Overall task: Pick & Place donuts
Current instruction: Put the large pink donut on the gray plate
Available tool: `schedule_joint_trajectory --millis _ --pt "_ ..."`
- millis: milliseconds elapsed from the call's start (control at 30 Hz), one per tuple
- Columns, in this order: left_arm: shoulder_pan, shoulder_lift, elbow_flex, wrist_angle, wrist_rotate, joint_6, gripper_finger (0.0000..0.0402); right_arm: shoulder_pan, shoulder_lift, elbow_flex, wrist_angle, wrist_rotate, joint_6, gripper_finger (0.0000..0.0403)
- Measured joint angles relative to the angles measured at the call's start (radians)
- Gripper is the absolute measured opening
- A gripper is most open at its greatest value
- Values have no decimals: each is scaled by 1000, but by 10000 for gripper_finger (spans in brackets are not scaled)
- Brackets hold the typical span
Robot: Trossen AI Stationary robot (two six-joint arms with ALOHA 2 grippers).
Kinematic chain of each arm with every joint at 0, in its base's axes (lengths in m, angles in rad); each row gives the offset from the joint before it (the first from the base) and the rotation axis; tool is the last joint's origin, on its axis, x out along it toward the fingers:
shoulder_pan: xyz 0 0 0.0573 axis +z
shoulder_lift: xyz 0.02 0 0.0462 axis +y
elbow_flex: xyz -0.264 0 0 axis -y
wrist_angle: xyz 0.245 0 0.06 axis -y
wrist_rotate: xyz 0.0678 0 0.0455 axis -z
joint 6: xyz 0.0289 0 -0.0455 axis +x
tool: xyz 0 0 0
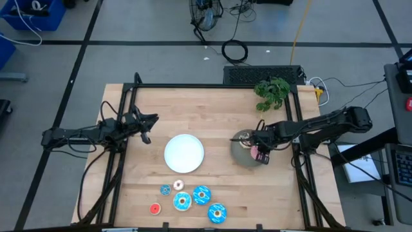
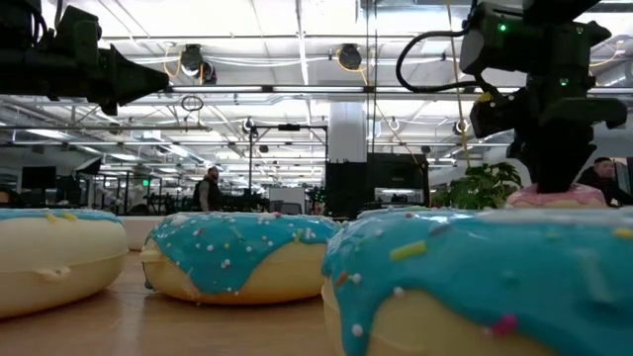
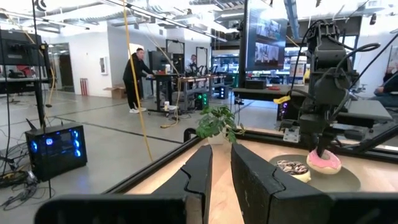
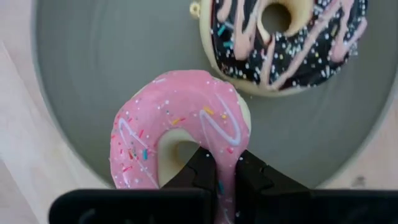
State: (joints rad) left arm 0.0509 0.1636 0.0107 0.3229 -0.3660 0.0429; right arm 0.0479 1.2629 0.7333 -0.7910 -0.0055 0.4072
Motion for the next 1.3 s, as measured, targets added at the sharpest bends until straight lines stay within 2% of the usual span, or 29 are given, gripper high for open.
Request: schedule_joint_trajectory --millis 867,1300 --pt "0 0 0 -5 1 -4 67 0 17 -7 31 1 0 15" --pt "0 0 0 -5 0 -4 67 -1 17 -80 93 -26 45 16"
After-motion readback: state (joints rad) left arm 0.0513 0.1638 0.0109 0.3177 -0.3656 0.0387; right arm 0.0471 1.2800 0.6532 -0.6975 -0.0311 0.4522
